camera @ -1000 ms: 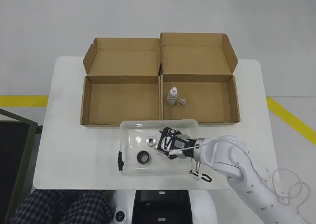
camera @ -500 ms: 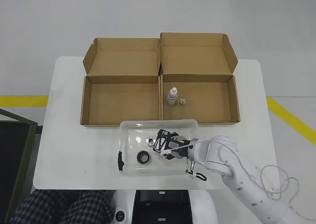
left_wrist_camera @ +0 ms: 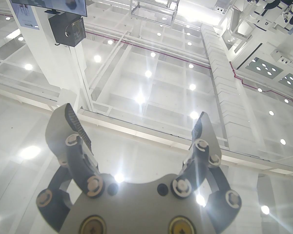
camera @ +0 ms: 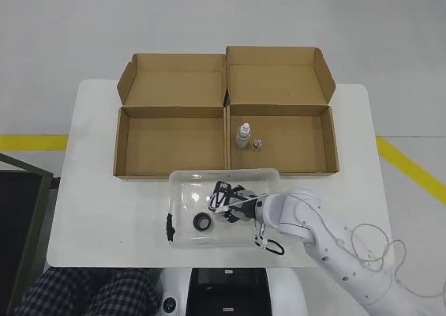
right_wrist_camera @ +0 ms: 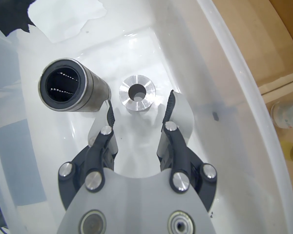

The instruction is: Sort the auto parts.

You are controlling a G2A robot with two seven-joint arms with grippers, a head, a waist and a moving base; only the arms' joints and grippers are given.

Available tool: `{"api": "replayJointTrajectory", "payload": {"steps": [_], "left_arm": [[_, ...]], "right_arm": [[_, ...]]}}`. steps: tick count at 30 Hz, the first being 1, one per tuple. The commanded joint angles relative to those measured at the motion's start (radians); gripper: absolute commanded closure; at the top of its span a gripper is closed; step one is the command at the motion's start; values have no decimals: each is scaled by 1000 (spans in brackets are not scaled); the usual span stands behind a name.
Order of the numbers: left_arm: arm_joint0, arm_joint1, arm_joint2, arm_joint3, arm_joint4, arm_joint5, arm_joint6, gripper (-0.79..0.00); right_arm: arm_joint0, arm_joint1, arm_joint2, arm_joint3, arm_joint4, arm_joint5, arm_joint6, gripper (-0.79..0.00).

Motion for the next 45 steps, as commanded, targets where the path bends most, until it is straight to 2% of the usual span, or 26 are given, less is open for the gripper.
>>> {"api": "replayJointTrajectory", "payload": {"steps": [1, 18, 19, 20, 23, 30, 45], "left_arm": [[0, 0, 0, 0, 0, 0, 0, -785], [0, 0, 0, 0, 0, 0, 0, -785], [0, 0, 0, 0, 0, 0, 0, -785], [0, 0, 0, 0, 0, 0, 0, -785], [0, 0, 0, 0, 0, 0, 0, -785], [0, 0, 0, 0, 0, 0, 0, -785], [0, 0, 0, 0, 0, 0, 0, -785]], "right_arm": [[10, -5, -10, 8, 1, 3, -3, -391], [58, -35, -54, 84, 17, 25, -18, -385], [59, -36, -54, 86, 17, 25, -17, -348], [60, -37, -55, 88, 18, 23, -17, -271], [62, -39, -54, 93, 19, 21, -14, 0], [58, -37, -34, 64, 41, 5, 2, 0], [-3, -12, 61, -124, 60, -31, 12, 0]]}}
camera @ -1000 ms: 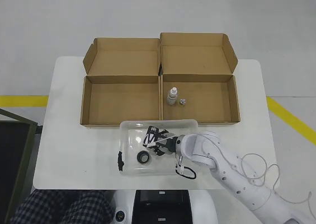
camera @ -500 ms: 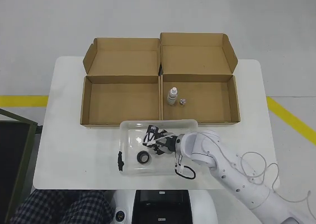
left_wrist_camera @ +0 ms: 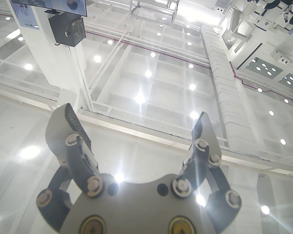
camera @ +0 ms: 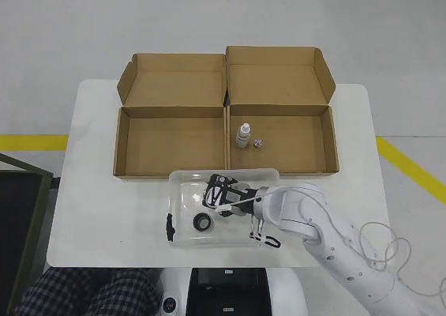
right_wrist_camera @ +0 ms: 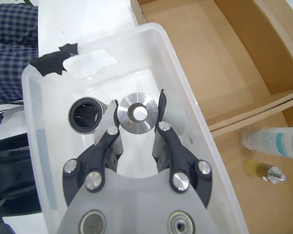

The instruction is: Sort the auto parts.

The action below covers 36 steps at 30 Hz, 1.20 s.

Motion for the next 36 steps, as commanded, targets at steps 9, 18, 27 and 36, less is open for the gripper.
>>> {"api": "replayJointTrajectory", "payload": {"steps": [9, 18, 27, 36], "left_arm": [[0, 0, 0, 0, 0, 0, 0, -785], [0, 0, 0, 0, 0, 0, 0, -785], [0, 0, 0, 0, 0, 0, 0, -785], [0, 0, 0, 0, 0, 0, 0, -785]], "right_arm": [[-36, 12, 71, -118, 64, -28, -66, 0], [-51, 19, 132, -165, 103, -34, -153, 0], [-92, 36, 278, -215, 172, -48, -260, 0], [-163, 51, 412, -246, 208, -70, -373, 0]]}}
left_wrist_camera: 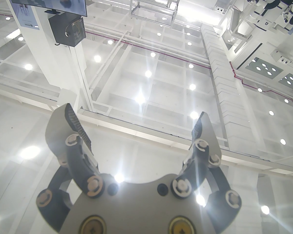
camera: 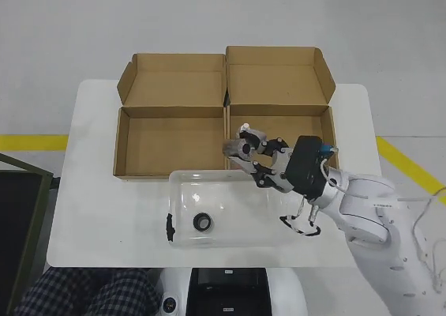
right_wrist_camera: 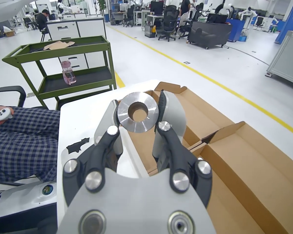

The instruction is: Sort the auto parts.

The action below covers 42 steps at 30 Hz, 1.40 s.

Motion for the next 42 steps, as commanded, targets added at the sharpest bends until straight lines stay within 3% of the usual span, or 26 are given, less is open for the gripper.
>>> {"api": "replayJointTrajectory", "payload": {"steps": [1, 11, 25, 34, 42], "left_arm": [[0, 0, 0, 0, 0, 0, 0, -785], [0, 0, 0, 0, 0, 0, 0, -785], [0, 0, 0, 0, 0, 0, 0, -785], [0, 0, 0, 0, 0, 0, 0, -785], [0, 0, 0, 0, 0, 0, 0, -785]], "right_arm": [[-10, 2, 20, -1, 3, -2, -14, 0], [-74, 13, 116, -22, 47, -30, -76, 0], [-80, 20, 145, -8, 80, -52, -92, 0], [-70, 21, 129, 0, 68, -58, -89, 0], [-24, 16, 48, 36, 39, -51, -58, 0]]}}
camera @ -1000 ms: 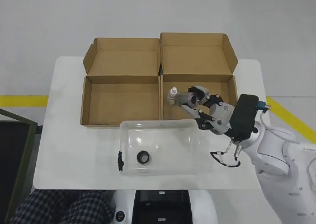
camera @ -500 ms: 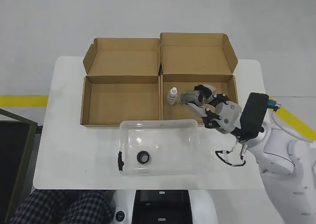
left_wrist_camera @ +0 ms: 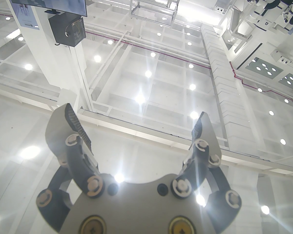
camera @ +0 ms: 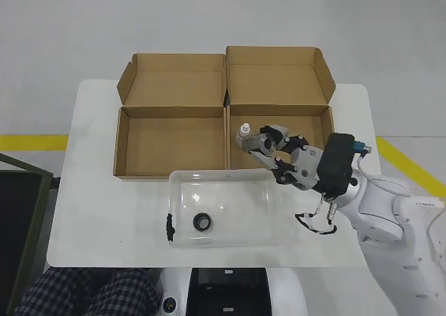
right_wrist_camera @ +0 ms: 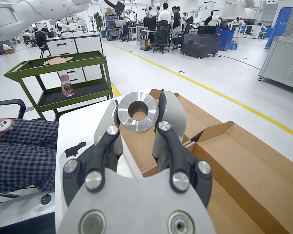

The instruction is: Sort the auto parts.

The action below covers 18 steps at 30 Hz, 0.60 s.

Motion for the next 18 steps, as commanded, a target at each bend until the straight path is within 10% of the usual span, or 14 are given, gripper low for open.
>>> {"api": "replayJointTrajectory", "payload": {"steps": [1, 18], "left_arm": [[0, 0, 0, 0, 0, 0, 0, -785], [0, 0, 0, 0, 0, 0, 0, -785]], "right_arm": [[16, -2, -24, 11, -18, 8, 8, 0], [241, -53, -320, 265, -129, 83, 85, 0]]}}
